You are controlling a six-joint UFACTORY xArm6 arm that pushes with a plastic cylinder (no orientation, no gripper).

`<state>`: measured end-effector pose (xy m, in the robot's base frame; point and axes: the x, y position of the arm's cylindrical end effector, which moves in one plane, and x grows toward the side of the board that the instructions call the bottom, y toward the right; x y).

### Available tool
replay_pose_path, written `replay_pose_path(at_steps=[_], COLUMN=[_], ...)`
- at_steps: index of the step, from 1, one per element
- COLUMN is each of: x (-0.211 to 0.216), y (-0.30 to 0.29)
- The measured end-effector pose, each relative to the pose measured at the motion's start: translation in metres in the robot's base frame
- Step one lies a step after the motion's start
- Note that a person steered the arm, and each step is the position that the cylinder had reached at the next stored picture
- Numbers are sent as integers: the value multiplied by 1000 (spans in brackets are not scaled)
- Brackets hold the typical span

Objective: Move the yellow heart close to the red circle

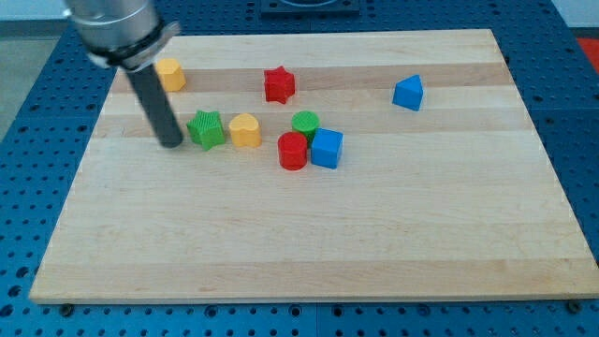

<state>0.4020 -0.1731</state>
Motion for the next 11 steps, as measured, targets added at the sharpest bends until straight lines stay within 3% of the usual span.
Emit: replay_pose_path(at_steps=[1,2,5,6,8,9,11], x=[-27,-38,-30,4,6,6,-11], y=[45,52,-12,11,74,69,-24])
